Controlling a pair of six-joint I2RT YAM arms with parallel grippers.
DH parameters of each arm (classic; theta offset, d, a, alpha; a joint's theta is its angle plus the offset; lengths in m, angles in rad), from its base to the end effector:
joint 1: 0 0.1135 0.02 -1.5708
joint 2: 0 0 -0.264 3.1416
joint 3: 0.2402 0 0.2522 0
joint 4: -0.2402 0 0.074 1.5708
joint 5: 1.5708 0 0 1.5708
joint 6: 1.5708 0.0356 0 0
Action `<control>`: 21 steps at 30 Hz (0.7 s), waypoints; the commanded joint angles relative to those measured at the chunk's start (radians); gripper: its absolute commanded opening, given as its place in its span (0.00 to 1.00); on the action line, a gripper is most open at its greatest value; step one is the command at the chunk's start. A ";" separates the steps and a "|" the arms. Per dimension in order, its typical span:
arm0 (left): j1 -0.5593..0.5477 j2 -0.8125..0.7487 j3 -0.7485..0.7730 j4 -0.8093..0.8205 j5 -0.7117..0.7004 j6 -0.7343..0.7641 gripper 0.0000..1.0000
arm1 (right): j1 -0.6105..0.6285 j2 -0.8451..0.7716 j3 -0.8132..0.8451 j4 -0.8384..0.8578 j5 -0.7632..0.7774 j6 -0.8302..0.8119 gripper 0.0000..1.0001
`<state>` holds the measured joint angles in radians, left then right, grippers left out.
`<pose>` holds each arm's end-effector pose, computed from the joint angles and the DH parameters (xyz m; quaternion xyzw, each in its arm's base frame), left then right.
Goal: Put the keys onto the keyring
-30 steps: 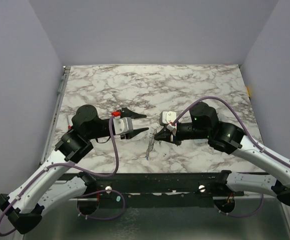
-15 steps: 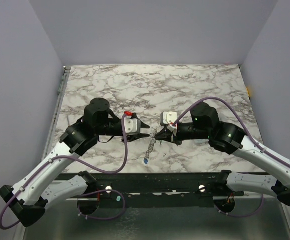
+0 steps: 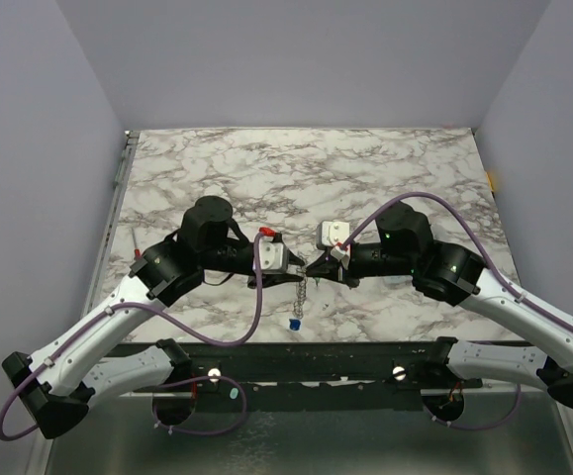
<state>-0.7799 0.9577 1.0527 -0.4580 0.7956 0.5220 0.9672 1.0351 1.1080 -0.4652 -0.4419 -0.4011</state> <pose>0.1234 -0.1578 0.3773 0.6348 0.4704 -0.3835 0.4782 0.1142 0.1925 0.3776 -0.6070 0.5516 0.3264 0.4698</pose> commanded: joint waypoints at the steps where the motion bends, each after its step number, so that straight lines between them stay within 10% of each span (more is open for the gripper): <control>1: -0.017 0.014 0.009 -0.011 -0.004 0.019 0.34 | 0.004 -0.005 0.040 0.008 -0.003 -0.003 0.01; 8: -0.023 0.022 0.009 -0.010 -0.031 0.039 0.26 | 0.004 -0.006 0.042 0.005 -0.006 -0.001 0.01; 13: -0.028 0.027 0.010 -0.007 -0.055 0.056 0.00 | 0.004 -0.008 0.042 0.004 -0.008 0.000 0.01; 21: -0.030 -0.012 -0.064 0.118 -0.048 0.037 0.00 | 0.004 -0.038 0.022 0.049 0.021 0.016 0.01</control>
<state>-0.8055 0.9733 1.0439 -0.4404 0.7521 0.5652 0.9668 1.0321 1.1099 -0.4694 -0.4400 -0.4007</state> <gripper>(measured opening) 0.017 0.045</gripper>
